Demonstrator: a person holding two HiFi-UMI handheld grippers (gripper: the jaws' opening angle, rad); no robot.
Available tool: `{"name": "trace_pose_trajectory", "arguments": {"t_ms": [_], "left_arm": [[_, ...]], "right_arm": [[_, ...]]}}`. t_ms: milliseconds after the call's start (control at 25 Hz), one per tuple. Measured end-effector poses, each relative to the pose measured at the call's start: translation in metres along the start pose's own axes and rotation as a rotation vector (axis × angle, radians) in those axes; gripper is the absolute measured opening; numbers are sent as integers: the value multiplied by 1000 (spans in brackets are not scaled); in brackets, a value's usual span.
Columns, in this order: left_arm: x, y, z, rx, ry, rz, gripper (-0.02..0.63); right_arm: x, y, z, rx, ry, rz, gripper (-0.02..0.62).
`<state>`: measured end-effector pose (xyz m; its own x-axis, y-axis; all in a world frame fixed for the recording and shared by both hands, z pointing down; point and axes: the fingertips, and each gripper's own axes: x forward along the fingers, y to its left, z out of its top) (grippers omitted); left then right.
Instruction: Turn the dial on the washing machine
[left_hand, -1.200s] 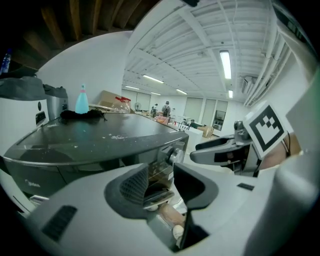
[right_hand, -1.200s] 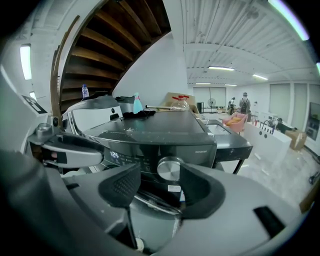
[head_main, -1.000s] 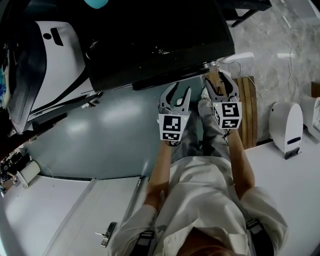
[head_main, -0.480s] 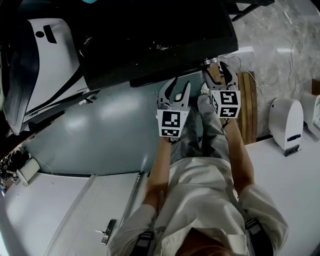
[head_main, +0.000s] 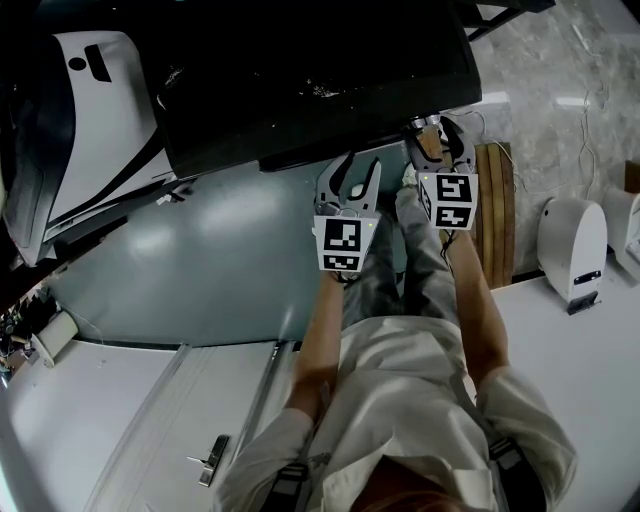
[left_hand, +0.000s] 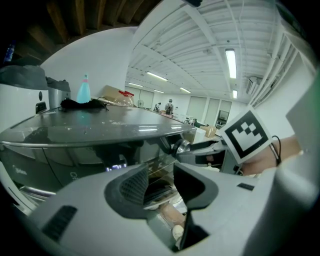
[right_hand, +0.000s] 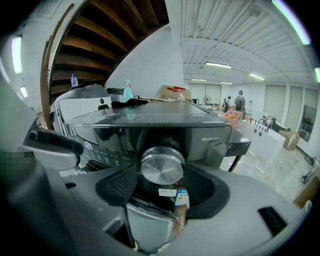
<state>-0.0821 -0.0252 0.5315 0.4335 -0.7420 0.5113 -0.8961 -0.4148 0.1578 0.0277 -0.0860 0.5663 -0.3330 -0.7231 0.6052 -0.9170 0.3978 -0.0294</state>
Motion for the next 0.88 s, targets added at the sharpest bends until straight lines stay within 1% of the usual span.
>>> {"name": "trace_pose_trajectory", "arguments": {"t_ms": [80,440,640,880], "left_arm": [[0,0,0,-1,-1,2,163],[-3,1,-2,-10,2,12,163],[-3,3,-3,-13,2,16,163],[-4,5,-3,-15,1,18,163]], "right_arm": [[1,-2,-1,-5,7,-10,273],[0,-3,-1,44,-1,8,272],[0,-4,-2,108,-12,34,272],[1,-6,-3,252,-38,81,272]]}}
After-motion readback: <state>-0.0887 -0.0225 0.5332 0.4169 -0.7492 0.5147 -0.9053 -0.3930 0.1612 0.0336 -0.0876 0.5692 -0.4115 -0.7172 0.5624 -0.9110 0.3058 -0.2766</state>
